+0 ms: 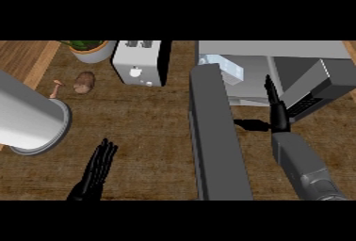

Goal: Pick up the milk, place it into the microwave and close the microwave

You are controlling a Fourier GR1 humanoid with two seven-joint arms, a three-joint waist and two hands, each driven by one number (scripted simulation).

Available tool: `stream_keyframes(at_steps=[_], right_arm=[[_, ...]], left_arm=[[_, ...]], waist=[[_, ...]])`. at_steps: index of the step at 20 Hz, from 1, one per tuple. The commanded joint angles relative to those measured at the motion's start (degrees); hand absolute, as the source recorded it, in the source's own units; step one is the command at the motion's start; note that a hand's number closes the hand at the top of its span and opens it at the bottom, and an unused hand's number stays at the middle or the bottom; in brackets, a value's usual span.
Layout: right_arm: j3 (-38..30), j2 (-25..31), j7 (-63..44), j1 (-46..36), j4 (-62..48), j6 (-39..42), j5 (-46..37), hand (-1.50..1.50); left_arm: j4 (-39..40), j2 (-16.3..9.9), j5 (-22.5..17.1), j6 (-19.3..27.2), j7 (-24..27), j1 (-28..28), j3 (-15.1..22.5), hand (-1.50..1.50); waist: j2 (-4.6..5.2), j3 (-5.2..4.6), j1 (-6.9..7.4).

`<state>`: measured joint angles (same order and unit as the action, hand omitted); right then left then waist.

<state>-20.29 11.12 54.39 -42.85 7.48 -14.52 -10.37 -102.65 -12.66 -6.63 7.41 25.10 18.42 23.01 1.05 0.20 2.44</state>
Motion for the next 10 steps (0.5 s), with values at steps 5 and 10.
stream_keyframes(at_steps=[5,10], right_arm=[[0.1,-1.5,7.0,8.0,1.6,10.4,1.5,-1.50],[-1.6,-2.0,9.2,11.6,3.7,19.4,4.7,-1.50]], left_arm=[[4.3,3.2,3.5,1.7,0.9,-2.8,1.5,-1.50],[0.0,2.3,-0.3,-1.4,-2.0,-1.0,2.1,-1.50]], waist=[[-0.68,-0.12,-1.62],[-1.01,-0.15,-2.10]])
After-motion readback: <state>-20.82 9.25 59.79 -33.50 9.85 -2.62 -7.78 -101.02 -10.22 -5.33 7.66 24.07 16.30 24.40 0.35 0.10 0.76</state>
